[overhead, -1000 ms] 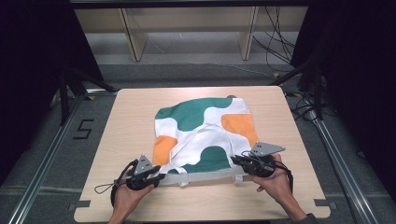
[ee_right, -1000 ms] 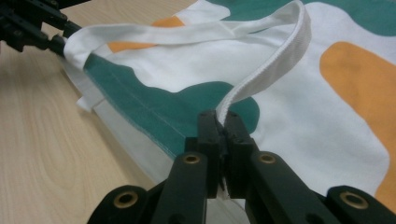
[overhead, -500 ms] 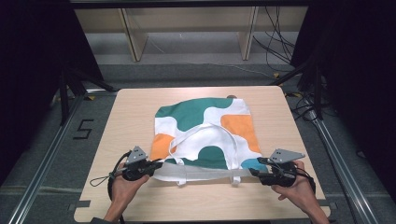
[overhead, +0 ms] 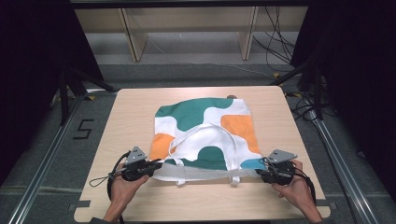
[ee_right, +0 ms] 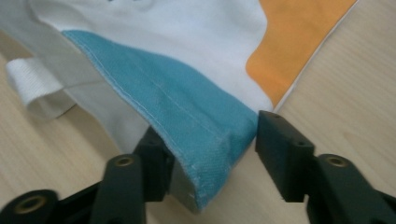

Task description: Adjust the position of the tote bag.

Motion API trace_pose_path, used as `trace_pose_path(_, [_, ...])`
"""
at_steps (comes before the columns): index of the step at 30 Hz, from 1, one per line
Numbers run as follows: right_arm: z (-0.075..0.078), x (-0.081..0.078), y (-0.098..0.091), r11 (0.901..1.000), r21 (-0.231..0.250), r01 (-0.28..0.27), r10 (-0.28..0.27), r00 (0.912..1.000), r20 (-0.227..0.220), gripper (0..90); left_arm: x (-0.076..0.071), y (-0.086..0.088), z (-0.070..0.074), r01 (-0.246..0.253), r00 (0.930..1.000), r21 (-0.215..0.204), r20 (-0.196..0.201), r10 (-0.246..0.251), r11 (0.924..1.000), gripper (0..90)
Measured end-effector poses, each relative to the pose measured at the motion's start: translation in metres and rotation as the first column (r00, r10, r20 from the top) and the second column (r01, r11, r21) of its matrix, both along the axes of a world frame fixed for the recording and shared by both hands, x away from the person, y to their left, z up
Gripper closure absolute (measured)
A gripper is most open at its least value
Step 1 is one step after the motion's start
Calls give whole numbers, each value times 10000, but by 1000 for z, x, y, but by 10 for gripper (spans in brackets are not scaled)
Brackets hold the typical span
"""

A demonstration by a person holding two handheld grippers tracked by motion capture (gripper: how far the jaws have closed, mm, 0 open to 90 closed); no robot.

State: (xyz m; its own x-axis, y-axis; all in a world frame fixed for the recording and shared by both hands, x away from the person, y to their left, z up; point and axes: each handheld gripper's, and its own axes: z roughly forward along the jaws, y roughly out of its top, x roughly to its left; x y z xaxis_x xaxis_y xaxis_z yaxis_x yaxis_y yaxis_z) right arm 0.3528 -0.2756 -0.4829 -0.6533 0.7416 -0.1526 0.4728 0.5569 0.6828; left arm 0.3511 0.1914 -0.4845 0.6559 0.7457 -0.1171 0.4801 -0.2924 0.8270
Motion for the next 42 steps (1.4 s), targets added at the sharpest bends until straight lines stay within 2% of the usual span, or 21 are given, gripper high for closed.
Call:
trace_pose_path(1, [0, 0, 0, 10000, 0, 0, 0, 10000, 0, 536, 0, 0, 0, 0, 10000, 0, 0, 0, 10000, 825])
trace_pose_path(2, [1, 2, 0, 9998, -146, -103, 108, 9994, 322, 580, -1, 2, 0, 200, 9998, 480, -28, -199, 9986, 825])
trace_pose_path(3, [5, 2, 1, 9998, 2, 200, -200, 9994, 271, 725, -3, -1, -3, 17, 10000, 505, 51, -20, 9987, 806])
trace_pose_path(4, [5, 2, 1, 9998, 2, 200, -200, 9994, 271, 725, -3, -1, -3, 17, 10000, 505, 51, -20, 9987, 798])
trace_pose_path(5, [6, 4, -1, 9995, 261, 181, -190, 9992, 365, 773, -6, -1, -5, 120, 9999, 1029, 81, -129, 9946, 776])
trace_pose_path(7, [8, 3, -1, 9988, 440, 216, -228, 9994, 275, 799, -8, -2, -7, 136, 9998, 1204, 95, -148, 9926, 740])
trace_pose_path(9, [10, 2, -2, 9984, 487, 288, -309, 9986, 433, 805, -11, -3, -11, 118, 9999, 1781, 65, -132, 9839, 717])
trace_pose_path(11, [13, 0, -2, 9970, 718, 292, -323, 9986, 413, 807, -15, -5, -15, 147, 9998, 2551, 110, -181, 9668, 660])
trace_pose_path(13, [14, -1, -2, 9959, 867, 263, -295, 9989, 357, 808, -16, -6, -15, 174, 9997, 2759, 117, -215, 9610, 639])
trace_pose_path(14, [15, -1, -3, 9953, 929, 258, -291, 9990, 344, 807, -17, -8, -15, 63, 10000, 3147, -15, -61, 9492, 611])
trace_pose_path(15, [15, -1, -3, 9953, 929, 258, -291, 9990, 344, 807, -17, -8, -15, 63, 10000, 3147, -15, -61, 9492, 595])
trace_pose_path(16, [16, -3, -3, 9933, 1083, 402, -443, 9984, 355, 807, -17, -6, -19, -252, 9997, 3386, 110, 228, 9406, 580])
trace_pose_path(19, [16, -3, -4, 9936, 1102, 266, -304, 9990, 327, 806, -17, -4, -20, -240, 9997, 3273, 7, 251, 9446, 579])
trace_pose_path(22, [16, -3, -4, 9937, 1121, 99, -134, 9995, 301, 806, -17, -4, -20, -234, 9997, 3139, 106, 211, 9492, 697])
trace_pose_path(23, [16, -3, -4, 9934, 1141, 105, -139, 9995, 294, 806, -18, -4, -17, -212, 9995, 3383, 289, 122, 9408, 727])
trace_pose_path(27, [17, -4, -6, 9921, 1241, 157, -215, 9987, 454, 804, -19, -4, -14, -171, 9992, 3275, 396, 44, 9447, 788])
trace_pose_path(29, [17, -4, -6, 9905, 1352, 257, -283, 9994, 178, 804, -21, -3, -12, 3, 9993, 3366, 352, -129, 9417, 806])
trace_pose_path(32, [20, -6, -11, 9877, 1541, 255, -318, 9987, 388, 804, -23, -3, -8, 177, 9981, 2911, 506, -339, 9565, 822])
trace_pose_path(36, [22, -9, -14, 9834, 1791, 287, -366, 9985, 410, 804, -24, 0, 0, 185, 9976, 2439, 609, -343, 9696, 824])
trace_pose_path(38, [23, -12, -14, 9785, 2010, 468, -533, 9982, 269, 804, -24, 1, 4, 278, 9962, 2573, 726, -480, 9659, 825])
trace_pose_path(42, [29, -12, -19, 9773, 2112, 191, -342, 9971, 684, 806, -27, 0, 9, -12, 9968, 1860, 784, -136, 9825, 827])
